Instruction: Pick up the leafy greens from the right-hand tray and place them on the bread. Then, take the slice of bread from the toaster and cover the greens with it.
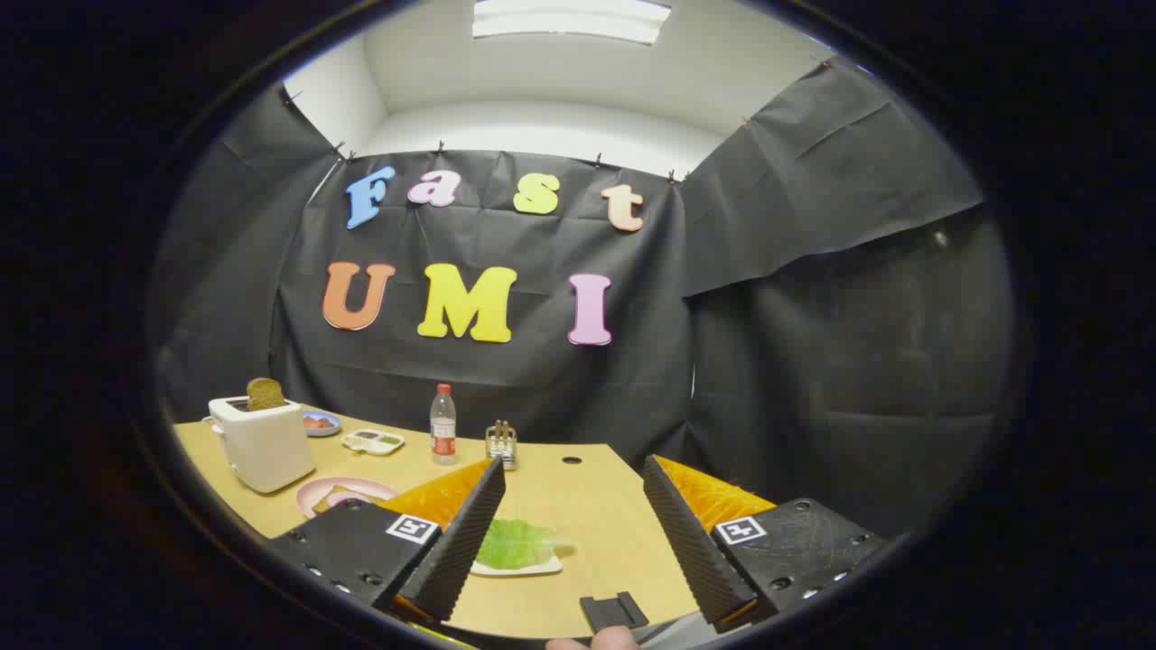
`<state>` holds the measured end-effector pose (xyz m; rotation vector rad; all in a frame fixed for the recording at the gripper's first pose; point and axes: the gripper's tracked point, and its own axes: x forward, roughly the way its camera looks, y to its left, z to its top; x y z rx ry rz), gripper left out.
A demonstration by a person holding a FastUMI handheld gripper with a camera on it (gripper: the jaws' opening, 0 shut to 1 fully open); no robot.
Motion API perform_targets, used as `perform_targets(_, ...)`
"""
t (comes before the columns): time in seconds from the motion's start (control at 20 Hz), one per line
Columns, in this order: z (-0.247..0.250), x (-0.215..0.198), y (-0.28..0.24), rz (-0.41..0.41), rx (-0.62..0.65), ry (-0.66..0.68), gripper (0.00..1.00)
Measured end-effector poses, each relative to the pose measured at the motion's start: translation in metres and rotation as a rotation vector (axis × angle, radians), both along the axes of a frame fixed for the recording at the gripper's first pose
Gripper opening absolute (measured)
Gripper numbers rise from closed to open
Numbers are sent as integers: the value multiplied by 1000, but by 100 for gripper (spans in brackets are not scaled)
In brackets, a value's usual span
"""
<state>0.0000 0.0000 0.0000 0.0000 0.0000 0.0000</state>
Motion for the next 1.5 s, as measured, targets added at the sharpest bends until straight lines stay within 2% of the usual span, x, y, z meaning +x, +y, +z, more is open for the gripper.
perform_targets(1.0,-22,9,14,28,4,61,95)
perform_targets(1.5,-102,61,30,58,52,282,96)
